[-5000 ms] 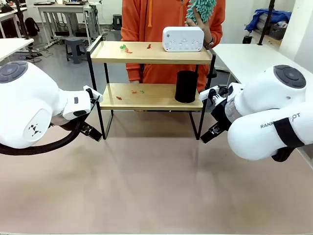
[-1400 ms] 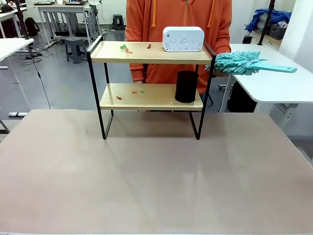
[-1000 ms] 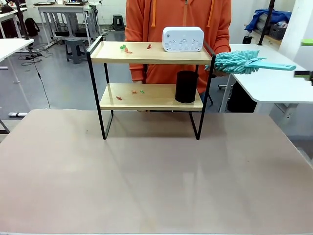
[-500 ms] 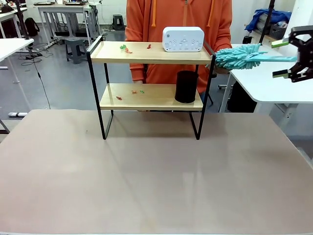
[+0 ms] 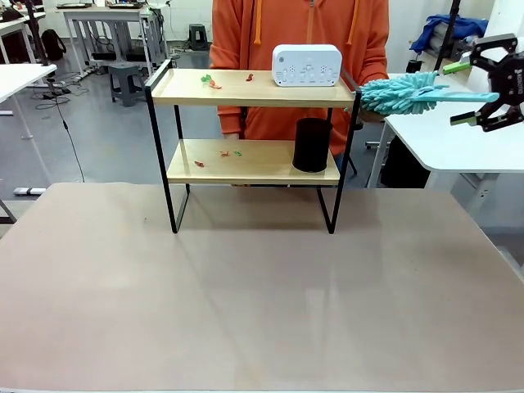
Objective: Clean the shelf.
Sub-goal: Pick up the Duster from the human.
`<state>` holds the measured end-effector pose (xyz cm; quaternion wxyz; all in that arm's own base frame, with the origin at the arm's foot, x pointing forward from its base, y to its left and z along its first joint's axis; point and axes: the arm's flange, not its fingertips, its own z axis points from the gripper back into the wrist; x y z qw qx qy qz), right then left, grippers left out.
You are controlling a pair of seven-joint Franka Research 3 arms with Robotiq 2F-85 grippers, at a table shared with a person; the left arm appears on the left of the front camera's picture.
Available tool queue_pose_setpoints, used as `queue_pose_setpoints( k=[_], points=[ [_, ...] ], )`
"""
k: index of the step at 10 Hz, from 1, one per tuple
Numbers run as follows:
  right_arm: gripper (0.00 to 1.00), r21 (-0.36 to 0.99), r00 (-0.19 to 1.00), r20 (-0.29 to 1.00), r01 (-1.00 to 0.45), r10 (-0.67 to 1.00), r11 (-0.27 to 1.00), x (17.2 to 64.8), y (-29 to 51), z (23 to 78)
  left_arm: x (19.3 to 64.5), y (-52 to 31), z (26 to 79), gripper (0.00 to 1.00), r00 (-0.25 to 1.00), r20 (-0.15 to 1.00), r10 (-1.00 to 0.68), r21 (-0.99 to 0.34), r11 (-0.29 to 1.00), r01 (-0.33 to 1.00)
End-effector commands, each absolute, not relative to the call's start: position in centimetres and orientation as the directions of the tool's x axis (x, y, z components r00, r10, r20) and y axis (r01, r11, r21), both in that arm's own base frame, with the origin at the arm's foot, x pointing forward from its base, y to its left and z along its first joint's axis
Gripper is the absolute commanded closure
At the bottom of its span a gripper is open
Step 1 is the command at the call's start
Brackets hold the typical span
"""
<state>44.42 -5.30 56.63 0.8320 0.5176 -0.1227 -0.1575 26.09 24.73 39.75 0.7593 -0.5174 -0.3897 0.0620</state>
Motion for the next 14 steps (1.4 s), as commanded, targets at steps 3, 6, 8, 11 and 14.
queue_pose_setpoints(
  k=[3, 6, 8, 11, 14],
  points=[
    [0.00, 0.884, 0.910, 0.051, 0.151, -0.411, 0.443, 44.88, -4.95, 57.11, 26.07, 24.52, 39.66, 0.00, 0.669, 0.550, 0.500, -0.824, 0.456, 0.337],
    [0.75, 0.888, 0.906, 0.069, 0.135, -0.418, 0.439, 44.97, -5.14, 57.00, 26.07, 24.52, 39.66, 0.00, 0.669, 0.550, 0.500, -0.824, 0.456, 0.337],
    [1.00, 0.890, 0.904, 0.072, 0.133, -0.422, 0.436, 44.97, -5.29, 56.90, 26.07, 24.52, 39.66, 0.00, 0.669, 0.550, 0.500, -0.824, 0.456, 0.337],
    [1.00, 0.891, 0.906, 0.070, 0.131, -0.416, 0.435, 44.88, -5.33, 56.80, 26.07, 24.52, 39.66, 0.00, 0.669, 0.550, 0.500, -0.824, 0.456, 0.337],
    [1.00, 0.892, 0.908, 0.075, 0.124, -0.413, 0.435, 44.68, -5.38, 56.90, 26.07, 24.52, 39.66, 0.00, 0.669, 0.550, 0.500, -0.824, 0.456, 0.337]
  ],
)
